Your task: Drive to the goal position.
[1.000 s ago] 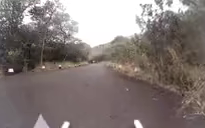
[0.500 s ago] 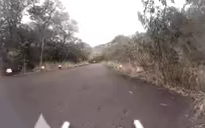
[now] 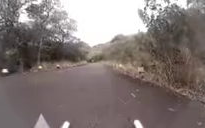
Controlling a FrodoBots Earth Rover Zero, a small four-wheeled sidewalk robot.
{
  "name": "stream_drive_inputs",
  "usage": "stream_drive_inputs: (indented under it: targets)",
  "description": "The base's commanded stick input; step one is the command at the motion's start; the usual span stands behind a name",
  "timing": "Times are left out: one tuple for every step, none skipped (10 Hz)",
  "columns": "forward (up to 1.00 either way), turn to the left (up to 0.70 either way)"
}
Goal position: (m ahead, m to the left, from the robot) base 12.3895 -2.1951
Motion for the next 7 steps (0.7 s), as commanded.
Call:
stream_drive_inputs:
  targets:
    - [0.5,0.0]
    - [0.5,0.0]
    - [0.5,0.0]
    - [0.5,0.0]
    - [0.5,0.0]
    - [0.5,0.0]
    - [0.5,0.0]
